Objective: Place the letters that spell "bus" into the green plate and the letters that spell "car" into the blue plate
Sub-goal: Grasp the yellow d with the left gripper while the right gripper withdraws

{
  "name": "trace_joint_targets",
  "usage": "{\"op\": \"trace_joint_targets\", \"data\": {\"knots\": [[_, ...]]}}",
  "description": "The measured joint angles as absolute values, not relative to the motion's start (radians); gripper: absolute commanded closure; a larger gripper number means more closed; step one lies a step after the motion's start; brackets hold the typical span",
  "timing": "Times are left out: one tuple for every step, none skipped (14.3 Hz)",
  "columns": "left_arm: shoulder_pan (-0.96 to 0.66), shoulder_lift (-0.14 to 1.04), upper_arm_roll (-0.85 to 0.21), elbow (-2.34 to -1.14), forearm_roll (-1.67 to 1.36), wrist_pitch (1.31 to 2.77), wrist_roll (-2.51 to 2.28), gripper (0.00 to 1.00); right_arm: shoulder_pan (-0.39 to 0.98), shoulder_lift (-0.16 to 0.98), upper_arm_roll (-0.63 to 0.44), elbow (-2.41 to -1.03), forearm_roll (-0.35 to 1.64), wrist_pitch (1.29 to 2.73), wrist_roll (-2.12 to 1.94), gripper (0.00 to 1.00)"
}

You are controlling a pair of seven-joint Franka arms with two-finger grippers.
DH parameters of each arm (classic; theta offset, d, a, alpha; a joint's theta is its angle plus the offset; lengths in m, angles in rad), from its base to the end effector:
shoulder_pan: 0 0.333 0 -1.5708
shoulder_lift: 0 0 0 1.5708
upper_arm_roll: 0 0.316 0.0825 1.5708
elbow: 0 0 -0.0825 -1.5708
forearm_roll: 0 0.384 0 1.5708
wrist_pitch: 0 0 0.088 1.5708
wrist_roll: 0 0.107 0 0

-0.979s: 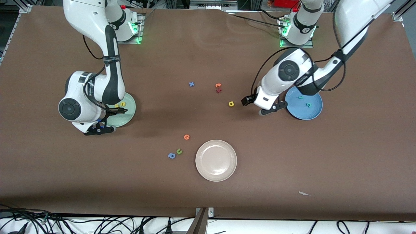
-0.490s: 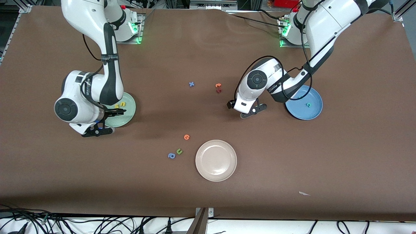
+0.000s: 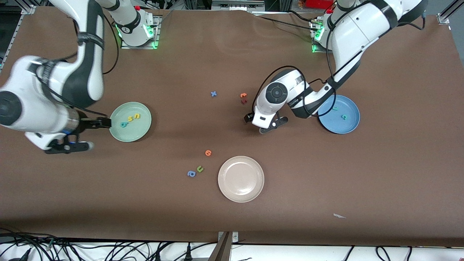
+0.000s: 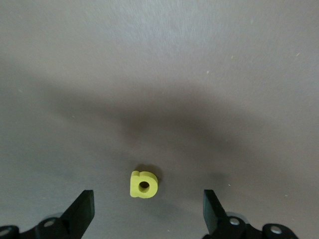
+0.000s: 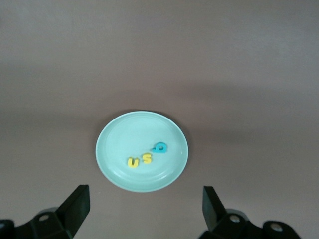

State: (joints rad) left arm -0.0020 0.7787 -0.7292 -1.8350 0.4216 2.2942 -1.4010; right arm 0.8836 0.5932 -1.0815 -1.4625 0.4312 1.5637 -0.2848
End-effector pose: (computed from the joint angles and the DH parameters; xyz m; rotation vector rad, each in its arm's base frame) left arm 0.4916 -0.3951 0.1848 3.0030 0.7561 -0.3264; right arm 0.6430 0.0479 0.4573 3.0785 0.1190 -0.3043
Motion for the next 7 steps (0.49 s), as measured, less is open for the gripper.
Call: {"op": "trace_joint_targets", "data": {"knots": [[-0.028,0.787,-0.708,-1.831,0.422,2.294,-1.405,0.07,0.884,0.587,-1.118,-1.443,0.452,1.531,-0.285,0.00],[-0.045,0.794,-0.694,-1.829,0.422,2.294,-1.407,0.07,0.883,0.582,-1.153,-1.424,0.463,1.499,-0.288,0.00],[-0.053,0.798,-0.688,-1.829,0.422,2.294,-1.407,0.07,0.881,0.576,-1.179,-1.401,0.466,1.464,-0.291,0.00],[-0.056,0.801,-0.686,-1.829,0.422,2.294,-1.408,0.08,0.881,0.570,-1.199,-1.375,0.467,1.428,-0.292,0.00],[-0.056,0.803,-0.685,-1.828,0.422,2.294,-1.408,0.15,0.881,0.566,-1.214,-1.349,0.469,1.395,-0.292,0.00],[-0.056,0.803,-0.684,-1.827,0.422,2.294,-1.408,0.26,0.882,0.564,-1.225,-1.324,0.469,1.363,-0.292,0.00],[-0.055,0.803,-0.684,-1.826,0.422,2.295,-1.408,0.36,0.883,0.564,-1.236,-1.303,0.469,1.333,-0.292,0.00]]}}
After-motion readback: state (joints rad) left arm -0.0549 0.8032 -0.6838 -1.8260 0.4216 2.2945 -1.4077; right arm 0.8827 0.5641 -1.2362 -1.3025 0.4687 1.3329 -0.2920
